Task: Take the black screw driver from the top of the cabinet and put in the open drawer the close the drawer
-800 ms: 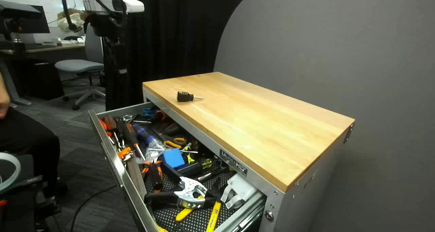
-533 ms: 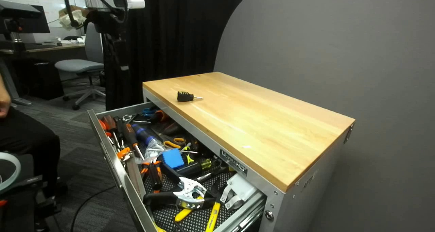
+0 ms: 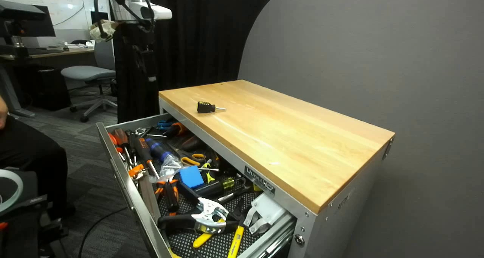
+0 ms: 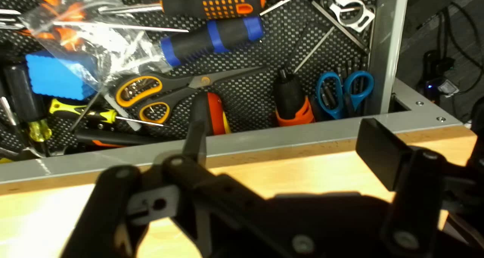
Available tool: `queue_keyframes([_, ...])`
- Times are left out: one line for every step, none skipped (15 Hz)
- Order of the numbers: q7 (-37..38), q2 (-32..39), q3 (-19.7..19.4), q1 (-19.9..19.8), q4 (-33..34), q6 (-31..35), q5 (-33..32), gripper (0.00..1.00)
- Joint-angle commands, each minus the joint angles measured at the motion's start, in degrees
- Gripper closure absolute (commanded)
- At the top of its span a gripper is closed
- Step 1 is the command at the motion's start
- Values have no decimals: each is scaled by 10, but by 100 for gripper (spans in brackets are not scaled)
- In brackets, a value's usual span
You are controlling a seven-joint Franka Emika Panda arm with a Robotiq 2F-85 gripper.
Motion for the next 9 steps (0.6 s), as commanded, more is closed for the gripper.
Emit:
queue_keyframes([93,126,-27,42,143,-24,-88,0])
queue_keyframes([114,152,-42,58,175,-32,-114,0])
queue_keyframes([129,174,-58,73,206,-44,-136,0])
queue_keyframes([144,193,-76,87,234,-56,-157,0])
queue_keyframes([156,209,-93,101,259,-72,-176,0])
queue_keyframes([162,222,-108,111,282,-86,-189,0])
queue_keyframes([164,233,-120,118,302,-103,-196,0])
queue_keyframes([166,243,-131,124,320,-120,-201,0])
queue_keyframes([164,249,-139,128,335,-138,-204,0])
